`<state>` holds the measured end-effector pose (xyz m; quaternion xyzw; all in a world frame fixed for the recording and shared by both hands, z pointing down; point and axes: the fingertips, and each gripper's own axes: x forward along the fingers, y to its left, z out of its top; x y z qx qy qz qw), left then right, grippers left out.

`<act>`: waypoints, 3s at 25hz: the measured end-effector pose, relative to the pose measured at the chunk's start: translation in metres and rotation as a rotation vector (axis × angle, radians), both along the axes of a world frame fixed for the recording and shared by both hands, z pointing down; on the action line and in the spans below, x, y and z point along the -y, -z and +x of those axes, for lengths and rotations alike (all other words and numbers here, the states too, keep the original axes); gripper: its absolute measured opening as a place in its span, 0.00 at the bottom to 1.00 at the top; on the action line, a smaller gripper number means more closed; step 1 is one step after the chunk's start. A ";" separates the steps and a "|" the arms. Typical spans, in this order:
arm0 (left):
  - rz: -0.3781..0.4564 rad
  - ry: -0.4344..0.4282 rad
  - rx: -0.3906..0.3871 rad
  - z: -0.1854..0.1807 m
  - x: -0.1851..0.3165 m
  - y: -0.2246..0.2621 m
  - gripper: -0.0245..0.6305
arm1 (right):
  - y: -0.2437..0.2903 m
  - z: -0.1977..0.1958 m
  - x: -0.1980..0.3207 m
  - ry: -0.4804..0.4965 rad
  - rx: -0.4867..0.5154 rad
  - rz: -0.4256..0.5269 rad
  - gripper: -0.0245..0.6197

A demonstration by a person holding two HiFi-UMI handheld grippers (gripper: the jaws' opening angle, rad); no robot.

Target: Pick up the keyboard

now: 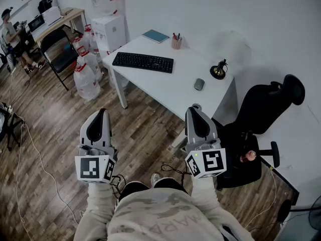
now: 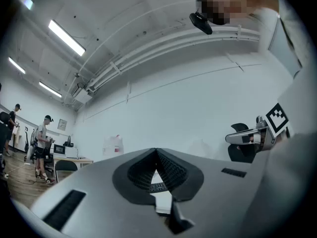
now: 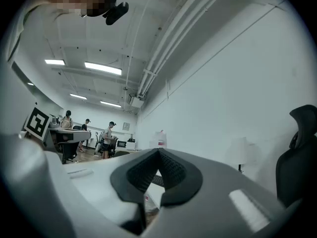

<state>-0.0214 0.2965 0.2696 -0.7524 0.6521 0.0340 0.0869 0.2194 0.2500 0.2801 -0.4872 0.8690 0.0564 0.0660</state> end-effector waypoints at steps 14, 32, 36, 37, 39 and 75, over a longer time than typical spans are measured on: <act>-0.003 0.012 0.005 0.005 0.037 -0.004 0.05 | -0.005 0.000 0.041 0.026 -0.003 0.002 0.05; -0.002 0.027 -0.005 0.015 0.077 -0.016 0.05 | -0.019 0.004 0.084 0.052 0.010 -0.005 0.05; -0.004 0.015 -0.007 0.005 0.099 -0.017 0.05 | -0.019 -0.002 0.105 0.030 0.018 -0.007 0.05; -0.004 0.011 -0.006 0.002 0.106 -0.016 0.05 | -0.019 -0.005 0.110 0.027 0.015 -0.007 0.05; -0.002 0.003 -0.004 -0.006 0.120 -0.015 0.05 | -0.020 -0.012 0.122 0.019 0.015 -0.008 0.05; -0.011 -0.195 -0.002 -0.156 0.320 -0.017 0.05 | -0.026 -0.151 0.269 -0.175 0.038 -0.036 0.05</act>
